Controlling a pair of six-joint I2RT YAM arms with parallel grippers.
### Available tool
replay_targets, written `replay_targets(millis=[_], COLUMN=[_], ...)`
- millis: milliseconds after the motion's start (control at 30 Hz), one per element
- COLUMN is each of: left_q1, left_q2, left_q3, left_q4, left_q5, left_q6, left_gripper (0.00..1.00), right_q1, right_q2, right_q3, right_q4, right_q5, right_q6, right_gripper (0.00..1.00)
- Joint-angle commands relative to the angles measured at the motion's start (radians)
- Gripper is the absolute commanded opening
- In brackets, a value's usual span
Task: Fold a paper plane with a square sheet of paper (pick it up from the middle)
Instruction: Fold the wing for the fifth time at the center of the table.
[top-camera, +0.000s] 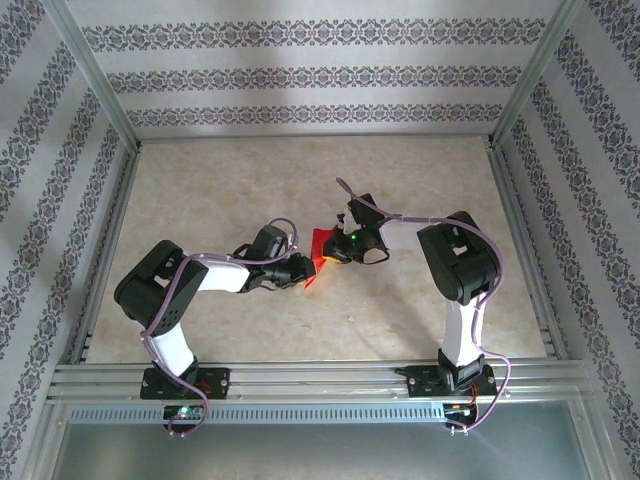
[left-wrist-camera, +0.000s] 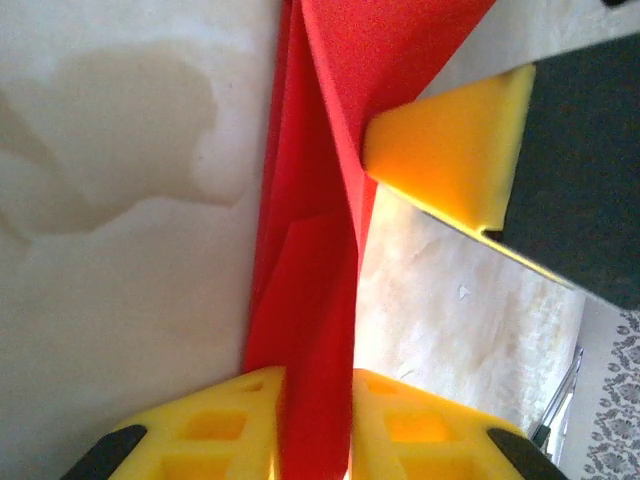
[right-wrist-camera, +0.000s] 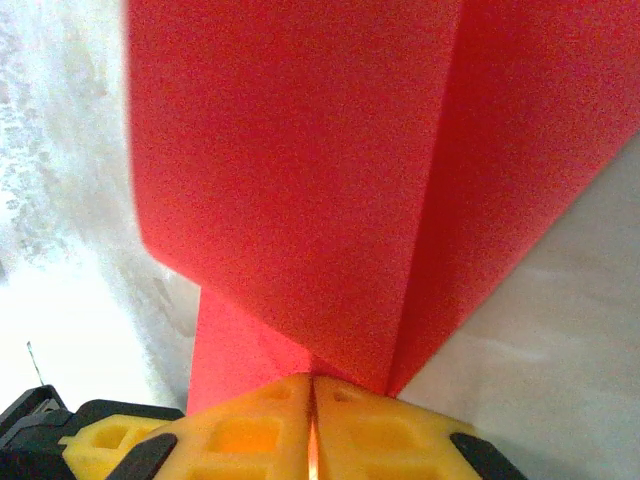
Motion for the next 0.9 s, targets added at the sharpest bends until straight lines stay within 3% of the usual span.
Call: replay_targets(millis=[0, 300, 667, 867], left_q1=[0.016, 0.016, 0.021, 0.019], left_q2=[-0.027, 0.015, -0.08, -0.074], left_q3=[-0.02, -0.015, 0.013, -0.002], left_q4=[-0.069, -0.107, -0.203, -0.215], left_q5=[0.034, 0.009, 0.027, 0.038], left_q6=[0.053, 0.055, 0.095, 0.1], left_gripper=[0.21, 0.13, 0.19, 0.16], right_q1=[0.008, 0.008, 0.008, 0.007], right_q2=[0.086, 0.087, 0.091, 0.099], right_q3=[-0.02, -0.018, -0.01, -0.011], right_q4=[-0.054, -0.057, -0.063, -0.065], right_q5=[0.148, 0.148, 0.147, 0.148], right_q6=[-0.028, -0.026, -0.028, -0.026], right_gripper=[0.13, 0.13, 0.13, 0.13])
